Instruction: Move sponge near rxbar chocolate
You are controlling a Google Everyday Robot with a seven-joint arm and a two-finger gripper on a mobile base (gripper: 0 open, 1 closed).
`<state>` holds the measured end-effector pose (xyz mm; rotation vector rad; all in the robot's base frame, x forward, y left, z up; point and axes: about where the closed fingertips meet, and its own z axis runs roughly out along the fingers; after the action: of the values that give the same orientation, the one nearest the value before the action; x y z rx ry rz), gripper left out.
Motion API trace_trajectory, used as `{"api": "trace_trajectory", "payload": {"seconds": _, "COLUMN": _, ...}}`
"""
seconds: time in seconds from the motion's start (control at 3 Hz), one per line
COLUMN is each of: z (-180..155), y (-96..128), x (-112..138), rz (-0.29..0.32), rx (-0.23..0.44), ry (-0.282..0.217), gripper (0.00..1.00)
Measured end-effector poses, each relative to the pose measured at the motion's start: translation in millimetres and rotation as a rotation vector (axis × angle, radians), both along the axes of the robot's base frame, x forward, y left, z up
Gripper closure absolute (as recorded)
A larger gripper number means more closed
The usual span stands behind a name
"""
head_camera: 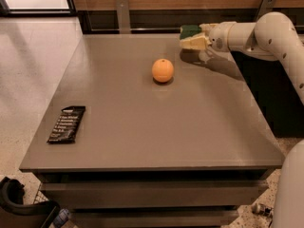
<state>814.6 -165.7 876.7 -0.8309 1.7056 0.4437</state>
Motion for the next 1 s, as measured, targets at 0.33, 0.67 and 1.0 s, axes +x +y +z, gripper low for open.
{"api": "trace_trajectory", "payload": {"seconds": 0.33, "z": 34.1, "y": -12.2, "x": -15.5, "rz": -0.013, "rx": -0.035, "ry": -0.025, "gripper": 1.0}}
{"api": "trace_trajectory", "payload": {"seconds": 0.67, "z": 73.4, "y": -16.7, "x": -53.3, "rz": 0.002, "rx": -0.079, "ry": -0.039, "gripper": 1.0}}
{"api": "trace_trajectory", "payload": {"seconds": 1.0, "z": 96.3, "y": -10.5, "x": -93.5, "rz": 0.031, "rx": -0.102, "ry": -0.03, "gripper": 1.0}}
